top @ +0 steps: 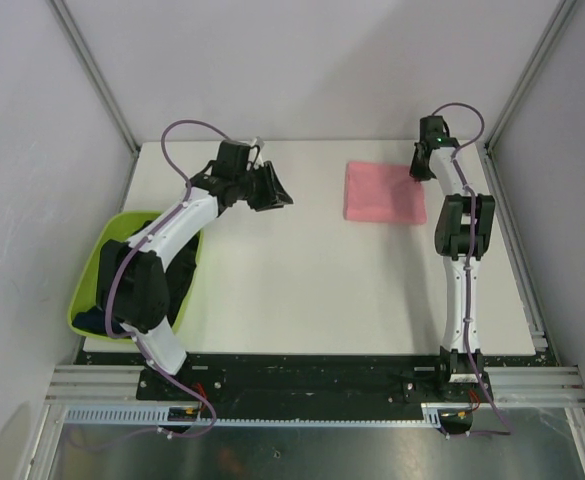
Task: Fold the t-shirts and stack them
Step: Put the neatly folded tshirt into the corner of the board with the right arm
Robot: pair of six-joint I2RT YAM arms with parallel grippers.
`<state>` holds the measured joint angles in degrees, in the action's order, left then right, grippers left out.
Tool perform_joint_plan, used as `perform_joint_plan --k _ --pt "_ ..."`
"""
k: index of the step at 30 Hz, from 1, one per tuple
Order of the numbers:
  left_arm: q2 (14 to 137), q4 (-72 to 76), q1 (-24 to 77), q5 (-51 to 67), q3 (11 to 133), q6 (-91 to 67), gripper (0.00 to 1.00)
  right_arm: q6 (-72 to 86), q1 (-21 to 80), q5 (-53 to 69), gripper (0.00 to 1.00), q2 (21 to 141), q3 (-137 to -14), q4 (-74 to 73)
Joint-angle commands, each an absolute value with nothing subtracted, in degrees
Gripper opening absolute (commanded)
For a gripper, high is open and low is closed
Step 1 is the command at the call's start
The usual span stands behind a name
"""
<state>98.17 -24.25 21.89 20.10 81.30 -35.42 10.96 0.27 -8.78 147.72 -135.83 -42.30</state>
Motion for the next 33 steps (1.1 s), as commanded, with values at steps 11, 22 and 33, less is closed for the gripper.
perform_joint_plan --k 11,22,33 --pt "99.69 -24.28 21.89 20.13 83.81 -33.31 0.37 0.32 -4.67 -20.75 0.00 151.21 -141.38 -27.03" --pt "102.96 -24.37 21.90 20.18 85.60 -33.49 0.37 -4.64 -5.90 -27.04 0.00 153.75 -140.63 -12.47" --pt "106.27 -24.40 21.93 21.10 87.48 -33.57 0.36 -10.29 -6.92 -32.47 0.00 156.95 -141.05 0.17"
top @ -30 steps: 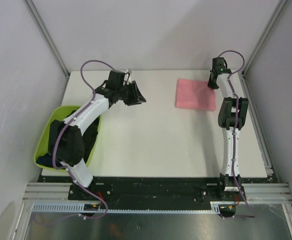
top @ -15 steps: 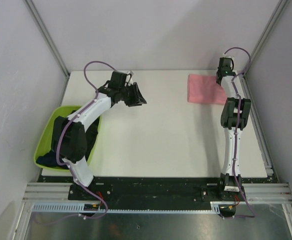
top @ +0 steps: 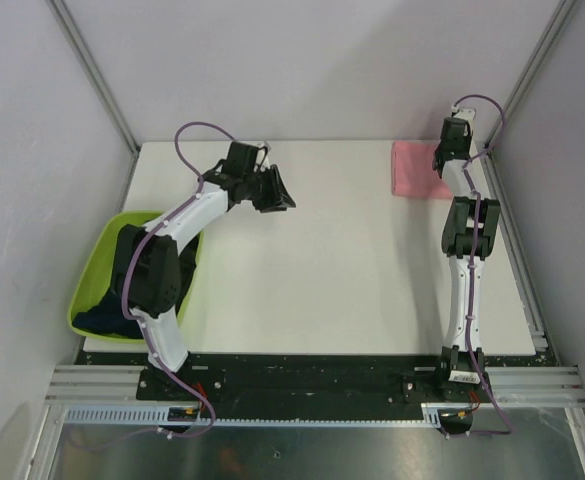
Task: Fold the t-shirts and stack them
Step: Put the neatly folded tshirt into the corner of the board with the right arm
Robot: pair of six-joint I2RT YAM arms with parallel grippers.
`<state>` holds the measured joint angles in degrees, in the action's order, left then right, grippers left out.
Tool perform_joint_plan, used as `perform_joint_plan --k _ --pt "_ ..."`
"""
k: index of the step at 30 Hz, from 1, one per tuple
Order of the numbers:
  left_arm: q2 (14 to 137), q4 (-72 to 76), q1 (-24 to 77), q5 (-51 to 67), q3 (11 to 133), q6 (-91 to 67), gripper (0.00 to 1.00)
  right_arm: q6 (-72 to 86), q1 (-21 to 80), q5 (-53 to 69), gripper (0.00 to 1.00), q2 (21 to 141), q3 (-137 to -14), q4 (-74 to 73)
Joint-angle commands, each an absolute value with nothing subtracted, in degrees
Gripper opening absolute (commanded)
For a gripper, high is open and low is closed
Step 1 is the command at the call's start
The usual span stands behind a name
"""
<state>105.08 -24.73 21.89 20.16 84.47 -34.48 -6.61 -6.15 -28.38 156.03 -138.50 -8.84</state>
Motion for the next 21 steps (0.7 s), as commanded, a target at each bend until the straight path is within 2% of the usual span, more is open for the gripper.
perform_joint_plan --k 1,16,18,21 --pt "106.53 -24.37 21.91 21.14 87.64 -33.57 0.36 -10.81 -7.02 -32.80 0.00 157.23 -141.32 1.14" --pt "107.93 -24.41 22.02 21.43 88.76 -33.49 0.35 -13.24 -7.34 -29.86 0.01 159.60 -142.13 10.16" --pt "107.86 -24.38 21.98 21.44 88.77 -33.49 0.35 -13.33 -7.31 -30.16 0.06 159.76 -141.97 10.38" --pt "107.73 -24.36 22.02 21.38 88.84 -33.40 0.36 -13.34 -7.07 -31.64 0.27 159.14 -141.67 10.00"
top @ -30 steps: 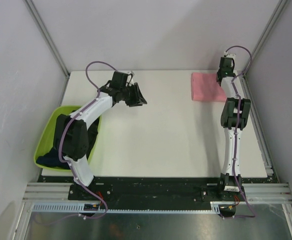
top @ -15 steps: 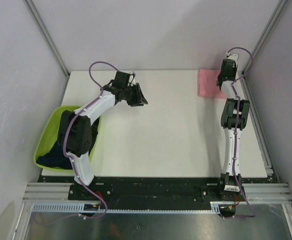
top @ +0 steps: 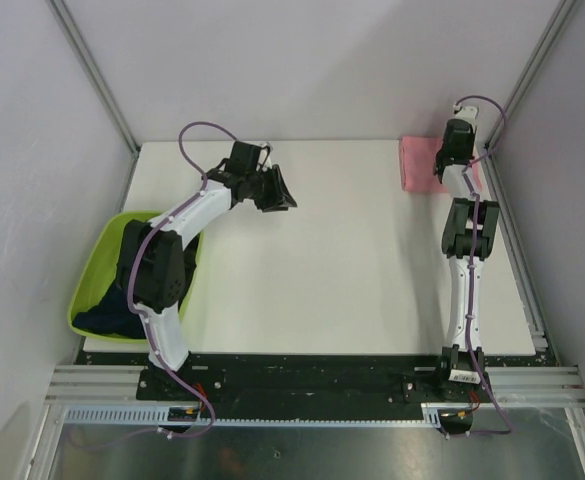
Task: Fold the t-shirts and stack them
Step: Put the neatly folded tshirt into the corner of the board with the right arm
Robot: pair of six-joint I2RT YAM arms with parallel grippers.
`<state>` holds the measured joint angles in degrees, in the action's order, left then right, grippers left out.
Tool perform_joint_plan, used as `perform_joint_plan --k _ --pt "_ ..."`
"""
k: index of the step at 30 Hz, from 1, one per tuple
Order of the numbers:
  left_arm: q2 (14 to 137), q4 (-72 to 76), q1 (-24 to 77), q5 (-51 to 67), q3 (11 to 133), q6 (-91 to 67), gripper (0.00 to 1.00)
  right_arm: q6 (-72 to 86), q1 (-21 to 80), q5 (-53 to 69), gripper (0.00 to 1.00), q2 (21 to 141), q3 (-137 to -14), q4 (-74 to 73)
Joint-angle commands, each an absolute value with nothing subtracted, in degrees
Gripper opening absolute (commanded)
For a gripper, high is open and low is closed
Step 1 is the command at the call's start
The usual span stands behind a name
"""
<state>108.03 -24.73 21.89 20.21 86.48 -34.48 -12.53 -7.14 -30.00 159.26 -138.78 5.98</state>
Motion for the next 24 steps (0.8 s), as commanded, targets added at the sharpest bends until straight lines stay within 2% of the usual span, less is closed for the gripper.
perform_joint_plan --k 1,6,8,9,13,17,20,22,24 --pt "107.61 -24.40 22.04 21.32 88.89 -33.31 0.36 -13.48 -6.87 -32.30 0.36 158.72 -141.59 9.79" --pt "106.35 -24.36 22.06 20.57 88.81 -32.76 0.40 -12.63 -4.95 -35.82 0.80 152.79 -139.39 7.03" --pt "105.82 -24.35 22.06 20.48 88.50 -32.58 0.41 -10.56 -3.68 -37.10 0.93 148.32 -135.57 5.67" --pt "105.51 -24.39 22.06 20.17 88.41 -32.51 0.42 -9.24 -2.89 -37.76 0.96 145.88 -133.62 4.68" --pt "104.34 -24.33 22.14 19.15 87.87 -32.29 0.44 -2.12 1.68 -38.97 0.99 135.81 -125.17 -1.77" --pt "101.37 -24.34 22.21 16.35 85.86 -30.81 0.52 7.58 7.83 -38.32 1.00 124.72 -113.86 -8.09" --pt "97.61 -24.30 22.54 12.91 82.88 -29.55 0.67 15.91 12.18 -36.84 0.99 116.48 -105.51 -12.92" --pt "94.56 -24.27 22.91 10.63 80.07 -28.59 0.89 21.25 14.47 -32.35 0.99 110.73 -99.99 -15.42" --pt "91.38 -24.26 23.11 8.99 76.84 -27.78 0.97 25.64 16.54 -28.43 0.99 105.90 -94.65 -17.48"
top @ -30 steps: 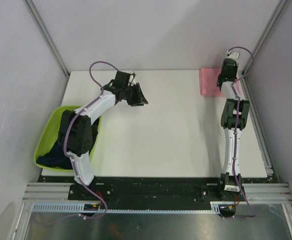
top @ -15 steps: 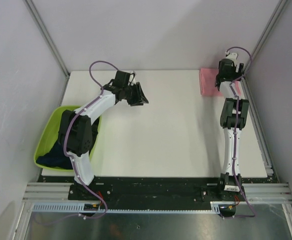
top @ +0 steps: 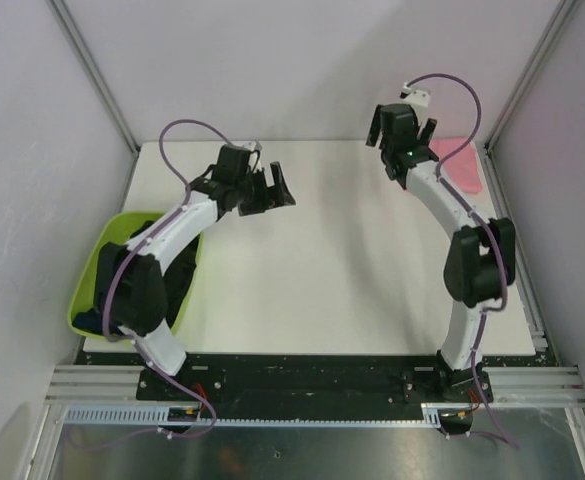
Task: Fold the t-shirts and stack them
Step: Put the neatly folded tshirt into the corner of the board with the right arm
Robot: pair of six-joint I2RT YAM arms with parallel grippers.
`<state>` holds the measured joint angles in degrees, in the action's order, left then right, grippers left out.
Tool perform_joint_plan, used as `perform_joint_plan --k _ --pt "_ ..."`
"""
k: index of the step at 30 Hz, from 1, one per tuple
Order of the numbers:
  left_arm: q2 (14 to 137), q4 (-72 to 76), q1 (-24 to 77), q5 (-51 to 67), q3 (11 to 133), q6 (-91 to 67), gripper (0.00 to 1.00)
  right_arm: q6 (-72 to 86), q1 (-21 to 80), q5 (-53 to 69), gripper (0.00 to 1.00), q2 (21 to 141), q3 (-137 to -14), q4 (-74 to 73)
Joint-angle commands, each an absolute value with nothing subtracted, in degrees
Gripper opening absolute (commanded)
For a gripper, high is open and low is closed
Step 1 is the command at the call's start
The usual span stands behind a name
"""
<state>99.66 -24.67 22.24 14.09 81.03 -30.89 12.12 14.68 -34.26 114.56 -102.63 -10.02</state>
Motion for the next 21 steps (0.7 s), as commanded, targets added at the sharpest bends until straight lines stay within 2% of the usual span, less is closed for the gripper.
perform_joint_plan --k 1,8,14,21 --pt "89.77 -24.17 23.37 8.18 75.29 -27.38 0.98 27.32 17.50 -26.39 0.99 103.49 -91.80 -17.97" --pt "78.35 -23.16 28.51 -3.76 64.58 -23.10 0.99 33.68 25.81 -17.04 0.99 93.78 -78.31 -22.12" --pt "72.01 -23.10 30.28 -8.07 60.28 -22.83 0.99 35.52 29.30 -11.11 0.99 92.11 -74.67 -23.33" --pt "71.11 -23.14 30.24 -9.41 59.75 -23.61 0.99 36.15 28.99 -8.80 0.99 91.20 -74.40 -22.85"
